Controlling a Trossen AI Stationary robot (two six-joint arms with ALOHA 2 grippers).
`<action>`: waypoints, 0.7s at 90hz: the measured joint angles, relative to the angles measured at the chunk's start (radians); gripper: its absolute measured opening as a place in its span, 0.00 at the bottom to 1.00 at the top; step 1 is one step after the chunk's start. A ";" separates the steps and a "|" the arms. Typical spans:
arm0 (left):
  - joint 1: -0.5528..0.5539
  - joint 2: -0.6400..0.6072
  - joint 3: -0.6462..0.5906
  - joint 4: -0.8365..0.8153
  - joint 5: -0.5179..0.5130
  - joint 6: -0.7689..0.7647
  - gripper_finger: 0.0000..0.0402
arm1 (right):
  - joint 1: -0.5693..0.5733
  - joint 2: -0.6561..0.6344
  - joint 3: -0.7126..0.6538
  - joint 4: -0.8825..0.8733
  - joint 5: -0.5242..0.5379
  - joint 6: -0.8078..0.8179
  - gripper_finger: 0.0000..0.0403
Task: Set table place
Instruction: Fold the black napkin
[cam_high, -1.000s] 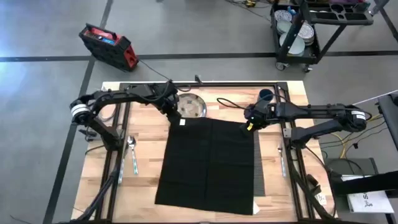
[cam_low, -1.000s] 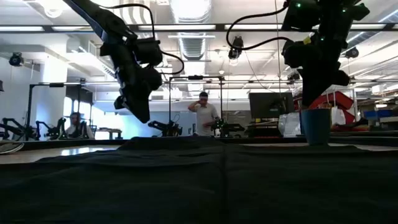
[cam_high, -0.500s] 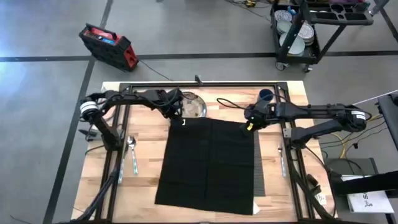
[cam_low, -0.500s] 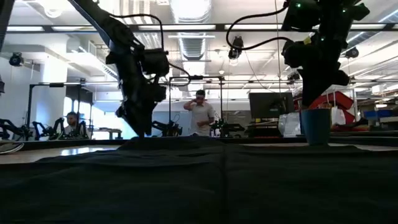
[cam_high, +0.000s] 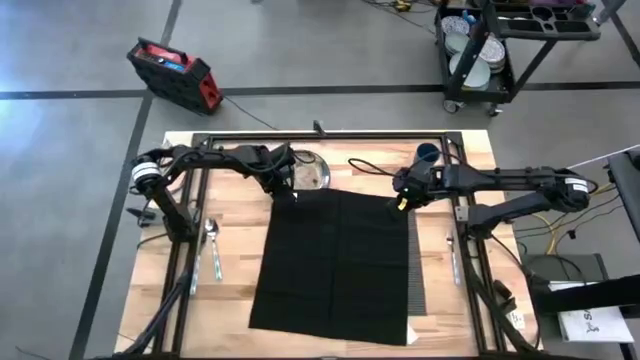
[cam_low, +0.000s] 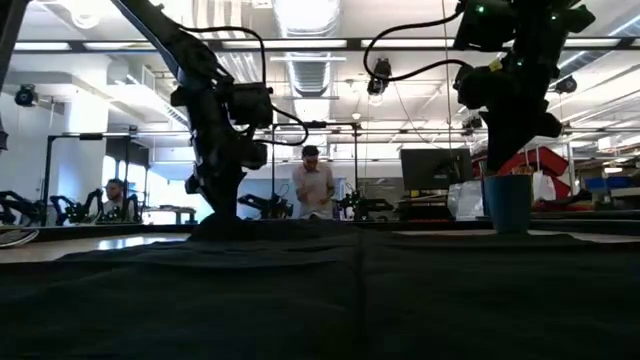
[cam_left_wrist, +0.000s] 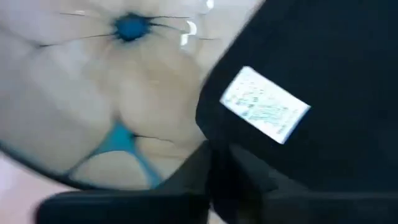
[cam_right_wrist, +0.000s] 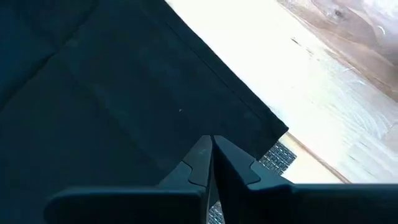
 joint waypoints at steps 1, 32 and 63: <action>0.000 0.000 0.000 0.000 0.002 0.000 0.03 | 0.000 0.000 0.000 0.000 0.000 0.000 0.00; -0.012 -0.141 0.009 -0.012 -0.054 -0.022 0.00 | 0.000 0.000 -0.001 -0.011 -0.001 -0.004 0.00; -0.008 -0.278 0.017 0.080 -0.094 -0.029 0.00 | -0.045 0.000 -0.001 0.008 -0.024 -0.057 0.00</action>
